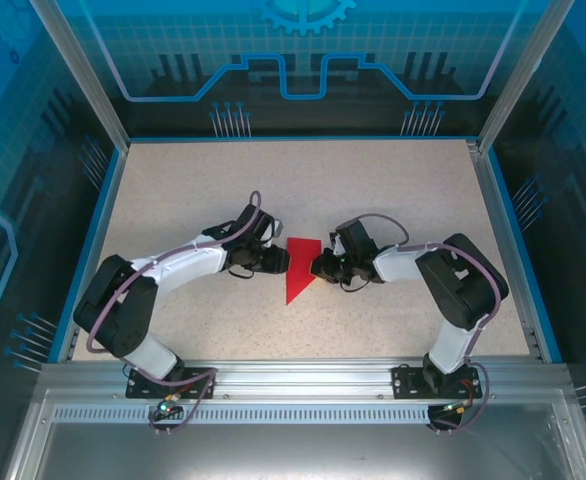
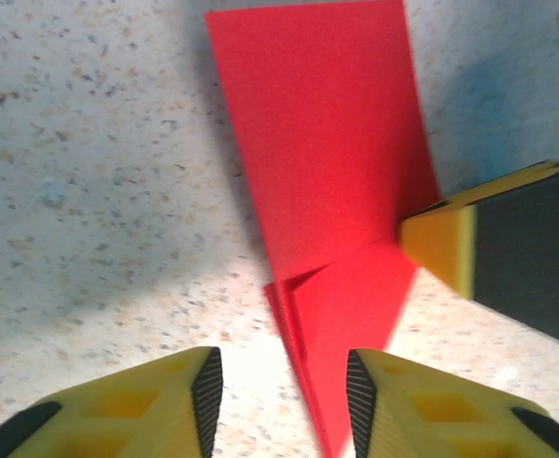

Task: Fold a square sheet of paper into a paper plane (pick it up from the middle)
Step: Third fold the triangle at the center of the table.

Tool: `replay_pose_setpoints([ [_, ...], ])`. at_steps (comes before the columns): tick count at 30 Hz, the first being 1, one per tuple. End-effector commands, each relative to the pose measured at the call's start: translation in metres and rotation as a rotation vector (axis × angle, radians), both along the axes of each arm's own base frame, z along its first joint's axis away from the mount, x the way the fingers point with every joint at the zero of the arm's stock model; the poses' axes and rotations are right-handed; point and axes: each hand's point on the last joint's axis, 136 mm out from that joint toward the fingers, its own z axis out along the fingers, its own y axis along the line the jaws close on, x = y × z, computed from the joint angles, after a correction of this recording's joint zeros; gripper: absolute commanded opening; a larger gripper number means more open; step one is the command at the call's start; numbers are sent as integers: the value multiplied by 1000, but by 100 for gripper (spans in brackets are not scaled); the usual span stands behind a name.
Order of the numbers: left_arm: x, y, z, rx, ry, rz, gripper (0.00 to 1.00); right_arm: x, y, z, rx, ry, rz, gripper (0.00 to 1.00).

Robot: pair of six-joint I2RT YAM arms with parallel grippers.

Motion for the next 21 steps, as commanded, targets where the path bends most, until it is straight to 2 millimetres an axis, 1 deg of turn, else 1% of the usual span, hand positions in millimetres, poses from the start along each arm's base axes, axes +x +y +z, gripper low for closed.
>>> replay_pose_setpoints([
  [1,-17,-23,14,-160,73,-33,35,-6,0,7,-8,2,-28,13],
  [3,-24,-40,17,-237,103,-82,31,-5,5,16,21,-16,-19,13],
  [4,-27,-47,16,-251,117,-99,30,-4,6,21,29,-26,-17,13],
  [5,-28,-51,13,-248,125,-110,28,-4,5,24,26,-31,-19,14],
  [7,-26,-54,1,-224,146,-105,25,-4,0,32,14,-50,-28,15],
  [8,-24,-54,-4,-212,155,-94,22,-5,-3,35,6,-58,-32,16],
  [10,-16,-47,-18,-156,162,-37,18,-7,-12,37,-25,-64,-41,18],
  [13,-11,-46,-26,-127,157,-22,18,-9,-27,33,-59,-57,-74,24],
  [15,-8,-41,-32,-89,156,-6,16,-11,-32,29,-59,-47,-81,26],
  [17,-6,-36,-38,-58,154,4,15,-10,-32,29,-47,-43,-75,27],
  [21,-5,-32,-40,-33,141,8,15,-10,-28,27,-34,-39,-55,31],
])
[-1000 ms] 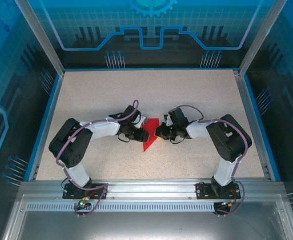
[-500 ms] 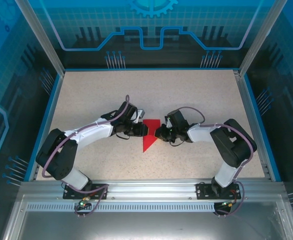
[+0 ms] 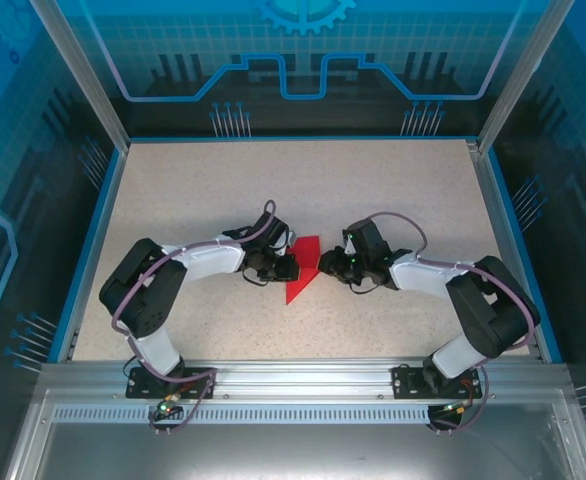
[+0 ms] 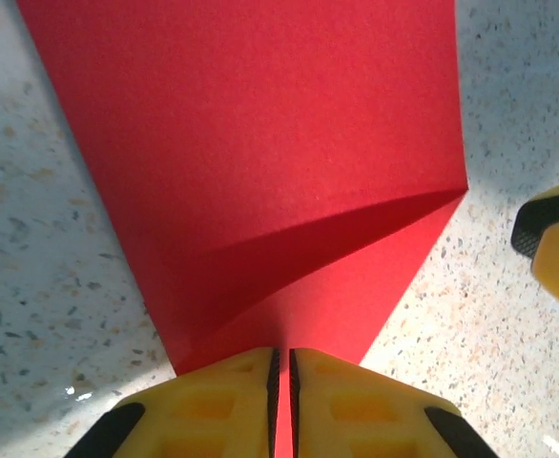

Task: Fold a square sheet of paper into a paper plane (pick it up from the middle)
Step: Third fold the triangle at the center of the table.

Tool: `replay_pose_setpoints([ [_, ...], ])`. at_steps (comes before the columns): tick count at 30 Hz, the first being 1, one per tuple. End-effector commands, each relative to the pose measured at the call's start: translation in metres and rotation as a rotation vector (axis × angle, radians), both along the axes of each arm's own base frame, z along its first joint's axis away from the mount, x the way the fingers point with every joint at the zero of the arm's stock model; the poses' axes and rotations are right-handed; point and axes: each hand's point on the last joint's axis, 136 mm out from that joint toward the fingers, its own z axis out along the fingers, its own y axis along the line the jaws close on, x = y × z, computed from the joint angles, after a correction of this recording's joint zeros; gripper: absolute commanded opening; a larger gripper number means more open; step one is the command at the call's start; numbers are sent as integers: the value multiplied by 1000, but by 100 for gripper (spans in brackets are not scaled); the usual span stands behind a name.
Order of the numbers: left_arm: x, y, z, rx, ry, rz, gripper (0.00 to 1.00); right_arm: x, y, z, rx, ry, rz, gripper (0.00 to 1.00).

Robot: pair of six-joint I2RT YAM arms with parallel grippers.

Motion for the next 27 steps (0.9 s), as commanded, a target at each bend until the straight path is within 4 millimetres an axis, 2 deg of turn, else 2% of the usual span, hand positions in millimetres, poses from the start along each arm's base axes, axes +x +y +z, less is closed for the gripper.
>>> replay_pose_setpoints([
  [1,8,5,1,39,-22,21,14,-1,-1,-7,-6,20,19,32],
  [7,9,9,-3,68,-27,20,13,4,15,-7,51,14,75,35],
  [15,9,11,-9,84,-15,19,12,10,34,3,78,-57,154,35],
  [27,9,11,-7,80,-20,34,13,11,45,-7,44,-73,258,33],
])
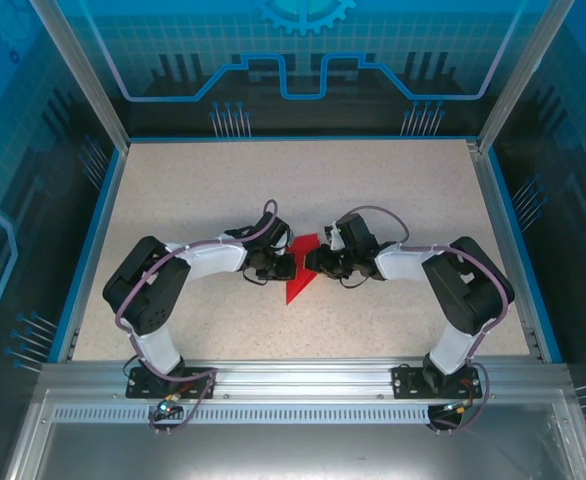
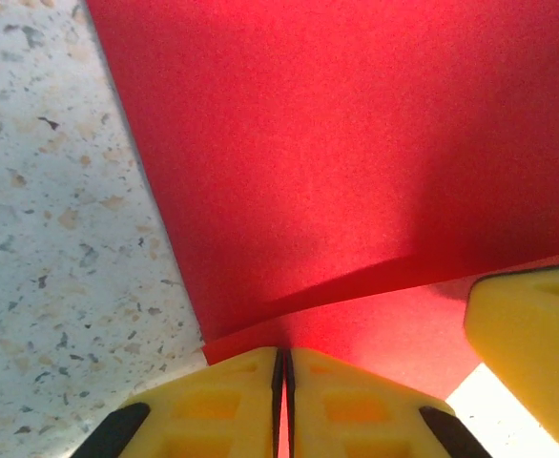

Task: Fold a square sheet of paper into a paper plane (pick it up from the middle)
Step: Third fold the triangle at the center of the table.

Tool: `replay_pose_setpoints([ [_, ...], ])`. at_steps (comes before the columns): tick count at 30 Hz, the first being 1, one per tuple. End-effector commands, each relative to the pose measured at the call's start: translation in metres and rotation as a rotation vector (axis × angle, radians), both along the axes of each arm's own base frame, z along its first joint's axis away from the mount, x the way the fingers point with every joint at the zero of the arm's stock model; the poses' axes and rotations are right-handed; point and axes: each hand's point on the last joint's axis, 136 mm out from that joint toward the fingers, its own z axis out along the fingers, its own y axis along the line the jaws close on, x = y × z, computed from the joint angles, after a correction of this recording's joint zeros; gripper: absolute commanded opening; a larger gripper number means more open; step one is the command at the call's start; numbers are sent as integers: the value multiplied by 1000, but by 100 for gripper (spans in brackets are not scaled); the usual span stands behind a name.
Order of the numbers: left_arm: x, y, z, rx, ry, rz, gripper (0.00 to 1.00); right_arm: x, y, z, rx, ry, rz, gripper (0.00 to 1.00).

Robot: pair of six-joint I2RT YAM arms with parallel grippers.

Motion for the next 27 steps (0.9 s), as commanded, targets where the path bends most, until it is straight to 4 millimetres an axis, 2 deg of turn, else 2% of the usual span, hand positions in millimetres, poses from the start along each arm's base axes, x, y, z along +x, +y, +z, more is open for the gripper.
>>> replay_pose_setpoints([
  [1,2,3,3,15,-6,12,14,-3,9,2,-1,-24,79,33],
  [7,-2,6,13,-15,-57,16,19,-8,17,-1,20,-35,158,28],
  [16,-10,28,38,-16,-164,80,24,-5,20,-3,47,-18,83,11],
  [21,-15,27,43,-31,-188,50,28,-5,23,-1,86,-12,-17,10],
  [27,-24,22,40,-31,-187,-7,37,-5,23,9,73,-20,-79,11],
])
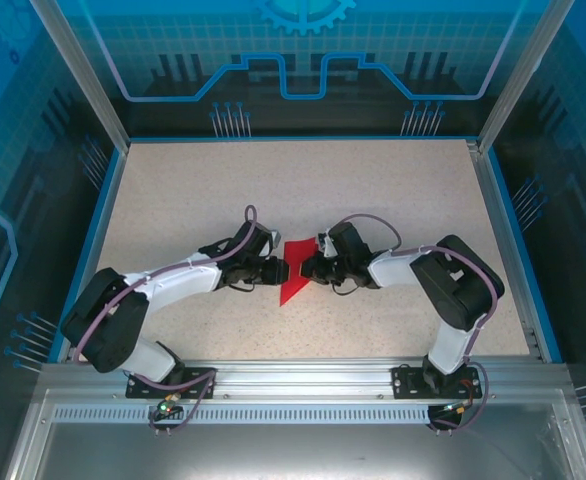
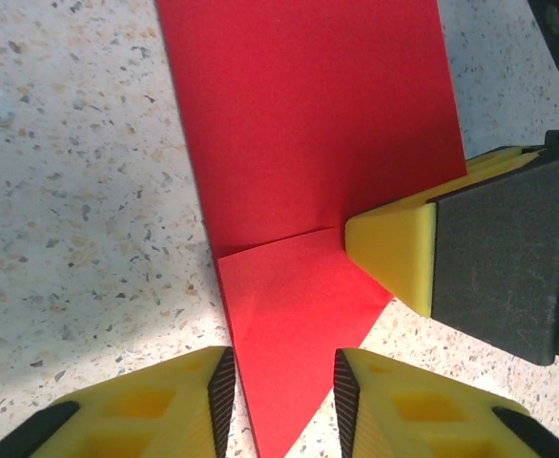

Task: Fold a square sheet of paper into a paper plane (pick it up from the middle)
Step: Third fold the triangle at the center of the table.

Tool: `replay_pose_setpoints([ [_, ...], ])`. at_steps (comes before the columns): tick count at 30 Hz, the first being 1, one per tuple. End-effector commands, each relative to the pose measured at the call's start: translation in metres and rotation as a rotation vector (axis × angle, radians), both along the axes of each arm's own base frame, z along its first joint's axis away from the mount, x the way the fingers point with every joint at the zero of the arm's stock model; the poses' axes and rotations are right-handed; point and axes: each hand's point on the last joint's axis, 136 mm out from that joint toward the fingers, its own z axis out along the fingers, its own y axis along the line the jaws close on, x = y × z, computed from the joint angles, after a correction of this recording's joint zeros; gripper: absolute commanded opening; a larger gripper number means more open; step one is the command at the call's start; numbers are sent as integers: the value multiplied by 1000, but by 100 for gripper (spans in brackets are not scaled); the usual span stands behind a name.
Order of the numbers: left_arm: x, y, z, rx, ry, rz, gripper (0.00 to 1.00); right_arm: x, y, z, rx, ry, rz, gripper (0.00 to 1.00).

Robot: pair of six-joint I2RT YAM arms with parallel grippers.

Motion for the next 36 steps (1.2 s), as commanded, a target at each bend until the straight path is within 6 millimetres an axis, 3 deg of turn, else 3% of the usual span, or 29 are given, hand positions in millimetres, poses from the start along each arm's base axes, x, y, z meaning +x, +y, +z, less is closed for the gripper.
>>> replay_pose_setpoints([
  [1,-6,-2,1,2,-21,-38,38,5,1,21,20,-37,-66,11],
  [8,-16,-17,0,-31,-40,-131,48,-1,2,31,-5,-46,-121,14],
  [13,-28,-29,-6,14,-55,-237,50,-3,4,20,-24,-11,-119,17],
  [21,-35,-23,-26,133,-64,-211,51,0,-6,22,-30,-6,-77,28],
  [36,-28,-21,-35,328,-149,-155,52,9,-4,34,57,15,25,29],
])
